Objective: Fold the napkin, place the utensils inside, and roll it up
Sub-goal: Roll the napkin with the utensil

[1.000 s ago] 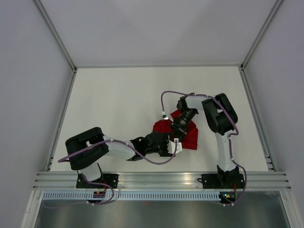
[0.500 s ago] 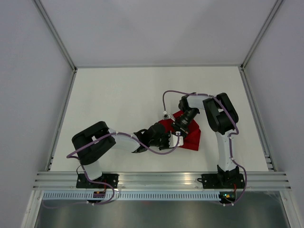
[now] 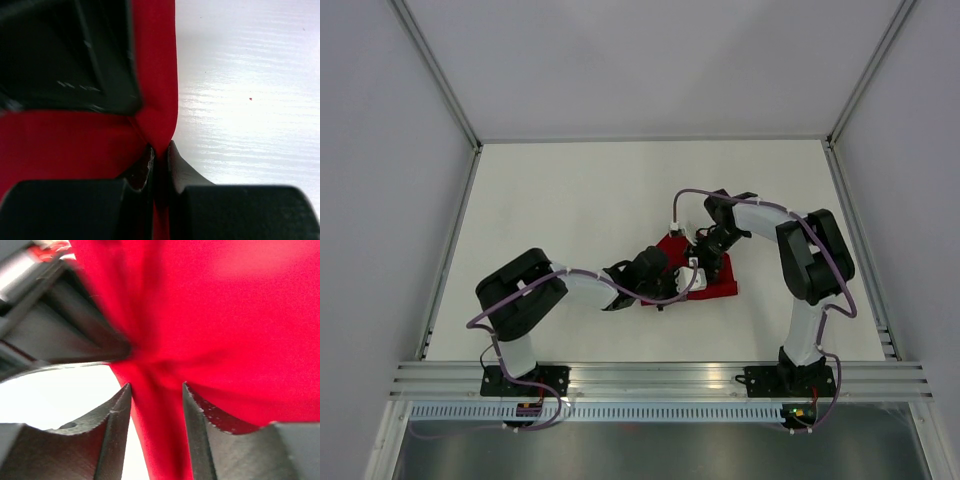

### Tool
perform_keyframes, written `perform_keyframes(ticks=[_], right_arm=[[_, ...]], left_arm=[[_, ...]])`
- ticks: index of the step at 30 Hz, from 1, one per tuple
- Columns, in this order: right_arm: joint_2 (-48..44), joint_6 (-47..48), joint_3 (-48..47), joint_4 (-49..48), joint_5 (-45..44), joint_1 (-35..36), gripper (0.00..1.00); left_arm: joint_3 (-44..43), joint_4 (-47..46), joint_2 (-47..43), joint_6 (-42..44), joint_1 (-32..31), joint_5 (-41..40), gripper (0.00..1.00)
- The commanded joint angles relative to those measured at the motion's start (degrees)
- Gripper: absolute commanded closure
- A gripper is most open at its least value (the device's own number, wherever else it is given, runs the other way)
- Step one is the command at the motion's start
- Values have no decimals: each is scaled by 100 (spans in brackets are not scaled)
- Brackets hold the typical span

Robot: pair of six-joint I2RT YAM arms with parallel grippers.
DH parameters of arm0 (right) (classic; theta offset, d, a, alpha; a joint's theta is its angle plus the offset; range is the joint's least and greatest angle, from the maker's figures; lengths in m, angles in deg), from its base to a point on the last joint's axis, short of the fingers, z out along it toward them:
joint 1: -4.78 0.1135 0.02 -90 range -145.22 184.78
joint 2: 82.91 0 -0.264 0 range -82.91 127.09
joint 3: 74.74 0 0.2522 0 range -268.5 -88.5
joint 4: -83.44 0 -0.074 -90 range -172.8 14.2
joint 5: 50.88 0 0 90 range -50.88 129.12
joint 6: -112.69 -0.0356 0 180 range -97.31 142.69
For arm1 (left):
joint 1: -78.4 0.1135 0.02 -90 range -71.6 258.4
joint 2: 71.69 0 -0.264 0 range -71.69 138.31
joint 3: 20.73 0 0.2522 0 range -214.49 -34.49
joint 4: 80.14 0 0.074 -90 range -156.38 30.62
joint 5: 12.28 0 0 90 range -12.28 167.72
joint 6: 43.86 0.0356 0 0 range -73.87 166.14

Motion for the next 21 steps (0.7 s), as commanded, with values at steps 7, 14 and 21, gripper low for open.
perform_keyframes(ticks=[7, 14, 21], right_arm=[[-1783, -495, 1006, -2377, -525, -683, 47], [-3360, -575, 2099, -3196, -544, -807, 42], [-4230, -21, 2881, -3073, -122, -807, 41]], left_arm=[[265, 46, 209, -1476, 309, 1096, 98], [54, 90, 631, -2118, 679, 1747, 98], [-140, 20, 921, -2654, 837, 2116, 98]])
